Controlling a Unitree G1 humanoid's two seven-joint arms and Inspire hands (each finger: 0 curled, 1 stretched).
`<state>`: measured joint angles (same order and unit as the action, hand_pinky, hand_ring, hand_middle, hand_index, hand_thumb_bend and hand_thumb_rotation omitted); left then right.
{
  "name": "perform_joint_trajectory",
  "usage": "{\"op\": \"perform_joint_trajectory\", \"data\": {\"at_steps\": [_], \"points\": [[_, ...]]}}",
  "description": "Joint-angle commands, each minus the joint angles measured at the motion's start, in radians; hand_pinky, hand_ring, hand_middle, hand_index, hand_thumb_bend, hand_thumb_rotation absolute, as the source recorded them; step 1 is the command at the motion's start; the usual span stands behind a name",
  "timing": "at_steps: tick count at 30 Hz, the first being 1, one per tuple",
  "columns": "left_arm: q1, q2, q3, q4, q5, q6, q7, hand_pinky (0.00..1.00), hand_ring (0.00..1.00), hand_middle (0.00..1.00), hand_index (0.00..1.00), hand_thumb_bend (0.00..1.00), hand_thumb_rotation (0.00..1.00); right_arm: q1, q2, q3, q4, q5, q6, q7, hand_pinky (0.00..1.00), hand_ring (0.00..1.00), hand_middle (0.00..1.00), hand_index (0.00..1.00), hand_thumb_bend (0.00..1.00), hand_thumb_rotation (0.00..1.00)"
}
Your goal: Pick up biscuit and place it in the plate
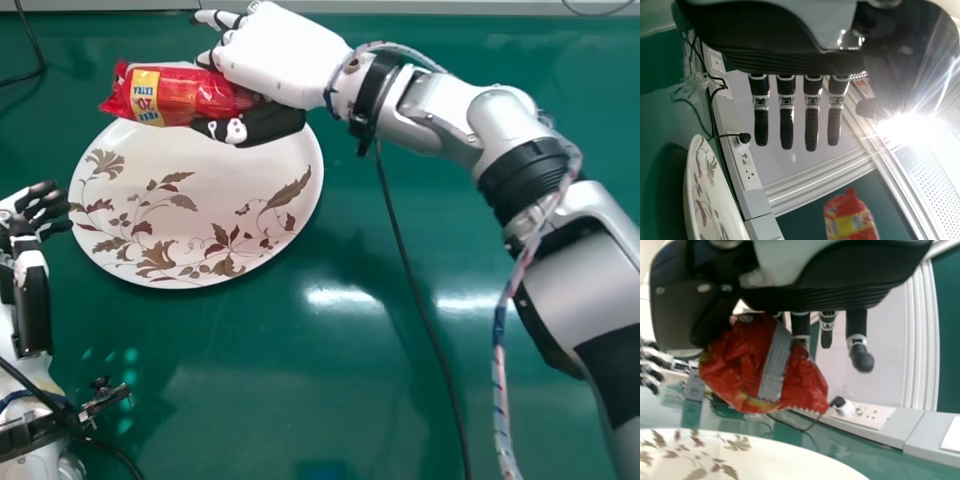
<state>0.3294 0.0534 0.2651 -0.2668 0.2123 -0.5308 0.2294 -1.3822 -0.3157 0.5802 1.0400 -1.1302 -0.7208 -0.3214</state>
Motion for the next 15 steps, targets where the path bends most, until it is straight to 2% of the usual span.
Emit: {"op": "perform_joint_trajectory", "data": {"at_steps": [1,8,15], "points": [[0.025,-0.002,0.0,0.04,0.004,0.003,-0.003,0.63,0.71,0.73,0.74,0.18,0.03,-0.054,0.043,0.042,0.06,-0.007,0.037,-0.037,0.11,0.4,0.46,0.5,0.51,0.0],[0.032,-0.008,-0.001,0.034,-0.002,-0.004,-0.002,0.64,0.71,0.73,0.74,0.18,0.08,-0.1,0.139,0.15,0.2,-0.021,0.163,-0.061,0.07,0.39,0.46,0.5,0.51,0.0],[0.039,-0.016,-0.002,0.029,-0.005,-0.003,0.0,0.66,0.73,0.74,0.75,0.18,0.11,-0.089,0.171,0.241,0.244,-0.038,0.193,-0.092,0.07,0.39,0.45,0.5,0.51,0.0]]}}
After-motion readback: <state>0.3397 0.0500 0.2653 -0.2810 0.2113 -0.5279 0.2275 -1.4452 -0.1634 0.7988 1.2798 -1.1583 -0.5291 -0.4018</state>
